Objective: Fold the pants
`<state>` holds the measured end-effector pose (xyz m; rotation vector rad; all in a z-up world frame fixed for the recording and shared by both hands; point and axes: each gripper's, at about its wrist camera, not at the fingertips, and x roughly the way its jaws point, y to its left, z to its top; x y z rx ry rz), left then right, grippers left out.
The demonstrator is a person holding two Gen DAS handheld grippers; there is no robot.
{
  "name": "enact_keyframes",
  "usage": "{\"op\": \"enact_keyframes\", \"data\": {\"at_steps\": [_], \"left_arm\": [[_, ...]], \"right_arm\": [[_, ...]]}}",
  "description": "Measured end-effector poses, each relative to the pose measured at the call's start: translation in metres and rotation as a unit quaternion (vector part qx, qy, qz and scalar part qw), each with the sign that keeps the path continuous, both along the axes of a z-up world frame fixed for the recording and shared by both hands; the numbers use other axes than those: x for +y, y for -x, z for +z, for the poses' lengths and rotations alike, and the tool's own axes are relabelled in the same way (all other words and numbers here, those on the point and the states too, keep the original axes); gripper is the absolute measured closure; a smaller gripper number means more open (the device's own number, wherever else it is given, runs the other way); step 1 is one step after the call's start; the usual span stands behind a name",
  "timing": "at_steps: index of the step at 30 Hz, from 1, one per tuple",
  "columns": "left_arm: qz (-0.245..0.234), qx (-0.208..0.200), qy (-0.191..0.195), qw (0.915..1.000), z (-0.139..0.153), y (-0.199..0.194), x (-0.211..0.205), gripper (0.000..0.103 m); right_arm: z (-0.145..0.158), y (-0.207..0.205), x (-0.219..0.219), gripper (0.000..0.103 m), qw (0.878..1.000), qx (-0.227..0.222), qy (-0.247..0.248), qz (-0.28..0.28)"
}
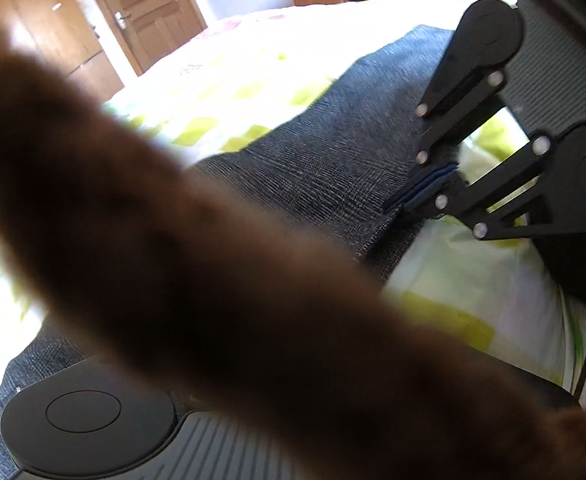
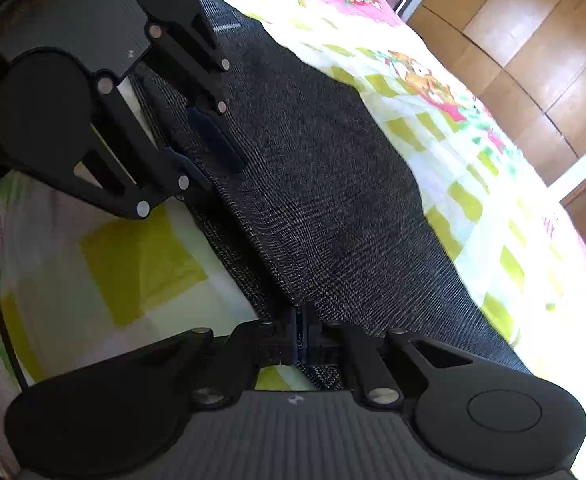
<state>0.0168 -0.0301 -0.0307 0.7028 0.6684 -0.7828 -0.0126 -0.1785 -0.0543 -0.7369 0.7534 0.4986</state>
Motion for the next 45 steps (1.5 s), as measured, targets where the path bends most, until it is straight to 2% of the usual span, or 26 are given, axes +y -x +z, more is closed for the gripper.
{"op": "enact_keyframes", "data": {"at_steps": [5,8,11,16,18,20,23,27,29,32,34,36,38,42,45], "left_arm": [[0.017,-0.001,0.009,0.9998,0.007,0.003,0.013,0.073],[0.023,0.006,0.005,0.9997,0.008,0.01,0.02,0.073],[0.03,0.023,0.002,0.9993,0.009,0.013,0.032,0.073],[0.057,0.023,0.006,0.9981,0.017,0.019,0.06,0.072],[0.077,0.008,0.009,0.997,0.023,0.021,0.073,0.068],[0.101,-0.016,-0.002,0.9948,0.024,0.02,0.088,0.054],[0.159,-0.012,-0.023,0.987,0.019,0.005,0.117,0.05],[0.222,0.013,-0.019,0.9748,0.019,-0.008,0.16,0.049],[0.22,0.01,-0.009,0.9754,0.027,-0.002,0.167,0.049],[0.201,-0.017,-0.013,0.9793,0.034,0.006,0.161,0.049],[0.188,-0.018,0.003,0.9821,0.037,0.003,0.155,0.049],[0.17,-0.026,0.017,0.985,0.041,0.004,0.142,0.049],[0.146,-0.027,0.032,0.9884,0.044,0.005,0.119,0.046],[0.081,-0.019,0.044,0.9955,0.042,0.006,0.063,0.045],[0.03,-0.011,0.049,0.9983,0.037,0.008,0.014,0.045]], "right_arm": [[0.008,0.01,0.009,0.083,1.0,0.014,0.014,0.022],[0.017,0.016,0.017,0.083,0.999,0.027,-0.012,0.031],[0.03,0.023,0.032,0.083,0.998,0.022,-0.039,0.034],[0.026,-0.004,0.06,0.082,0.996,0.011,-0.077,0.033],[0.02,-0.011,0.078,0.082,0.996,0.012,-0.081,0.043],[0.011,-0.021,0.099,0.081,0.996,0.029,-0.073,0.051],[-0.003,-0.041,0.118,0.079,0.994,0.072,-0.071,0.049],[0.007,-0.045,0.112,0.076,0.99,0.089,-0.112,0.012],[0.013,-0.053,0.096,0.076,0.989,0.078,-0.125,-0.023],[0.025,-0.05,0.061,0.076,0.985,0.058,-0.134,-0.09],[0.033,-0.044,0.025,0.075,0.975,0.048,-0.149,-0.159],[0.036,-0.038,-0.013,0.069,0.958,0.04,-0.169,-0.227],[0.036,-0.027,-0.054,0.068,0.933,0.035,-0.193,-0.303],[0.024,-0.003,-0.137,0.068,0.865,0.02,-0.235,-0.443],[0.016,0.016,-0.193,0.068,0.804,0.011,-0.291,-0.519]]}}
